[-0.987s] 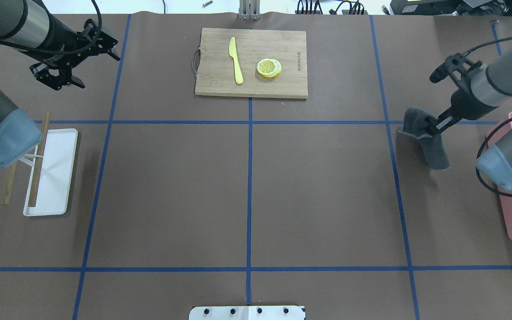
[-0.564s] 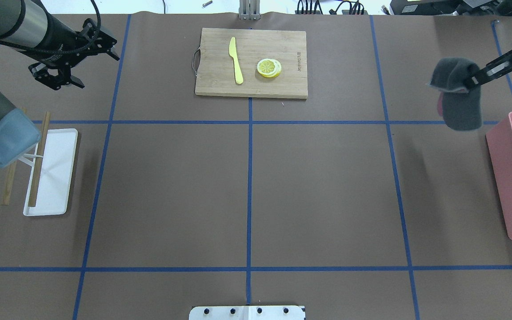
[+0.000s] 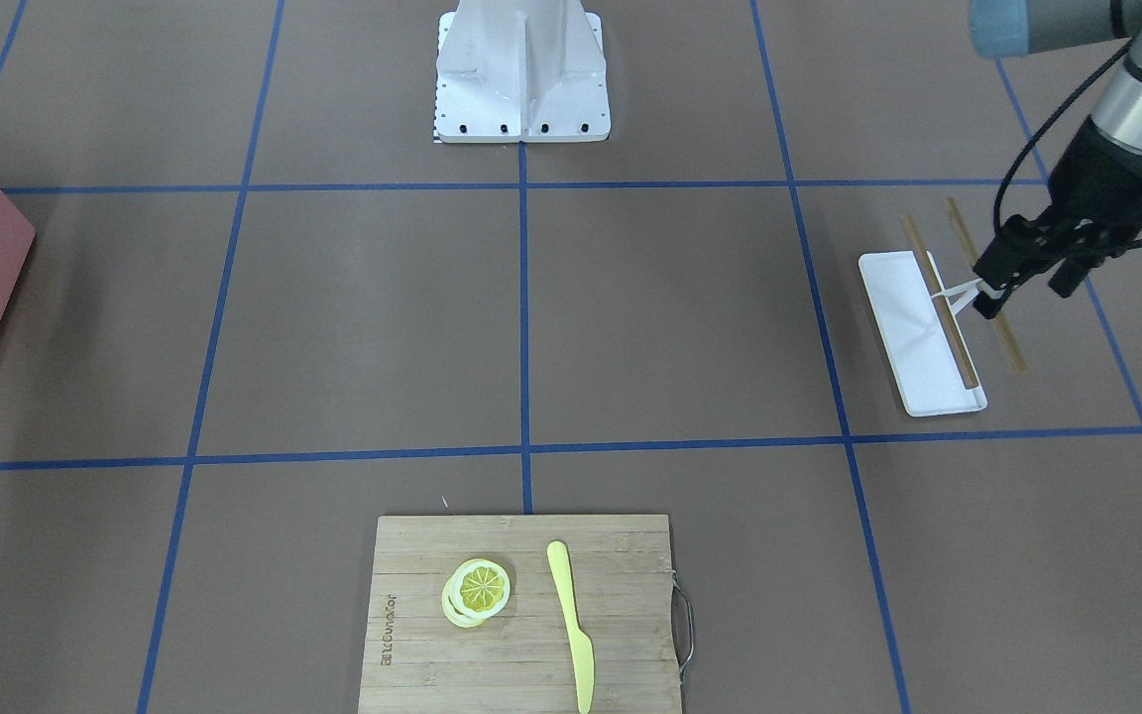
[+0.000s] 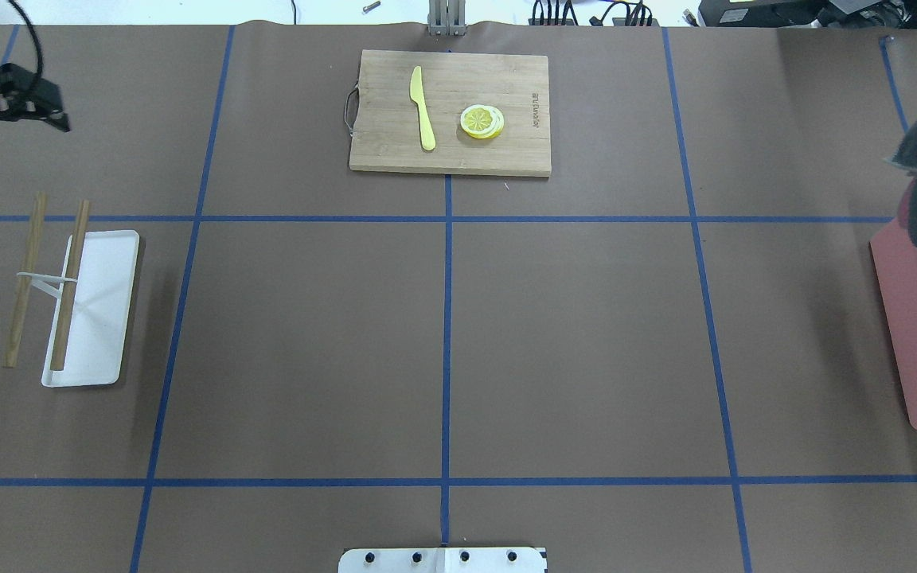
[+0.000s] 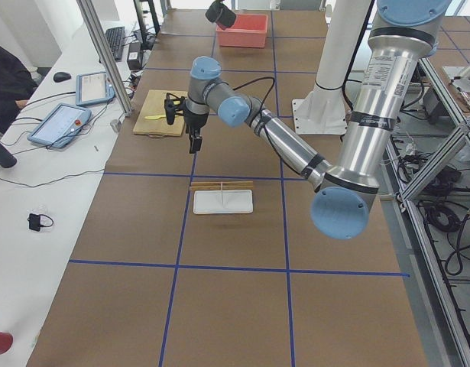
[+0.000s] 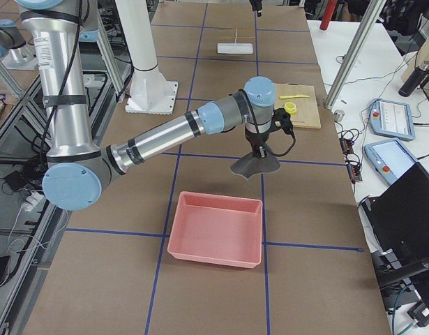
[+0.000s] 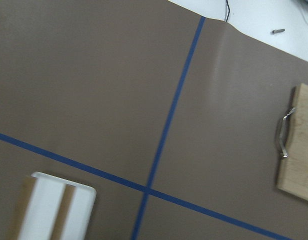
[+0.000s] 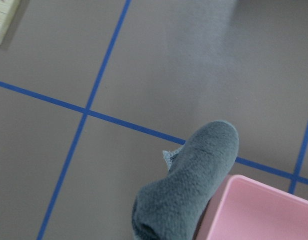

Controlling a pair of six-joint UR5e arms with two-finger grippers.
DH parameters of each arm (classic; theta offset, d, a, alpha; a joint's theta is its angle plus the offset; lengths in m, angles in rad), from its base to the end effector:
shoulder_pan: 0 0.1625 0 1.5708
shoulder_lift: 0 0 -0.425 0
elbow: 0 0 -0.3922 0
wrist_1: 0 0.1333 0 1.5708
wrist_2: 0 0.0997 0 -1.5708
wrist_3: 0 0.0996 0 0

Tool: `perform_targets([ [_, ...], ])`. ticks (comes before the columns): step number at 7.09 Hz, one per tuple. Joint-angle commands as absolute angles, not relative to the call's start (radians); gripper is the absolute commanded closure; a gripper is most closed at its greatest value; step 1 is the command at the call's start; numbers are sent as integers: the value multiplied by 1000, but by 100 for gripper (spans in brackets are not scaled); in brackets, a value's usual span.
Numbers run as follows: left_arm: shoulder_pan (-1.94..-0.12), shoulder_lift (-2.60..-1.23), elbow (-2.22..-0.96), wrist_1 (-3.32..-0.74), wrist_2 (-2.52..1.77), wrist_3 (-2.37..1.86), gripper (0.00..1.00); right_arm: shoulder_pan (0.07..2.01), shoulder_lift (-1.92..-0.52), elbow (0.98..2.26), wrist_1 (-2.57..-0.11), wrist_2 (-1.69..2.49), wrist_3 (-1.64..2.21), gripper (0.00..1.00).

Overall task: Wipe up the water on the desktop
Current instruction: 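Lift the cloth with the right gripper and move it over the pink bin, then lower the cloth into the pink bin and open the right gripper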

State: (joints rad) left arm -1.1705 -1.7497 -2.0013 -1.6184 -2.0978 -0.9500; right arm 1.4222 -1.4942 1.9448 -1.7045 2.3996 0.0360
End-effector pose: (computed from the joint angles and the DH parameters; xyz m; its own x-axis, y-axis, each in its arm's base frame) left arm 0.1294 -0.5194 0.3635 0.6444 -0.2327 -0.7284 0.3706 0.9283 0.0313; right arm -0.0150 -0.5046 0.4483 0.6390 -0.2932 0.7112 0.1178 0.9509 0.2862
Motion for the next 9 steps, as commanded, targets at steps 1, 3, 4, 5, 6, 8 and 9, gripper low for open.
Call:
perform_targets([
  [1,-1340,-1593,-1959,-1623,-2106,-615,2,1492,-1563,1948,-1865,2330,-129,100],
  [3,-1481,-1563,-1847,-1623,-2109,-260,2,1537,-1636,1950,-1948,2220,-234,100],
  [4,-1482,-1546,-1838,-1623,-2108,-247,2,1537,-1652,1947,-1948,2195,-236,100],
  [5,-1485,-1543,-1832,-1624,-2108,-247,2,1536,-1649,1939,-1947,2189,-233,100],
  [6,-1486,-1542,-1824,-1623,-2108,-247,2,1534,-1652,1930,-1942,2204,-226,2],
  [8,-1499,-1540,-1810,-1623,-2108,-245,2,1528,-1651,1825,-1883,2286,-221,0],
  [9,-1514,-1540,-1787,-1623,-2108,-226,2,1531,-1649,1781,-1776,2289,-227,0],
])
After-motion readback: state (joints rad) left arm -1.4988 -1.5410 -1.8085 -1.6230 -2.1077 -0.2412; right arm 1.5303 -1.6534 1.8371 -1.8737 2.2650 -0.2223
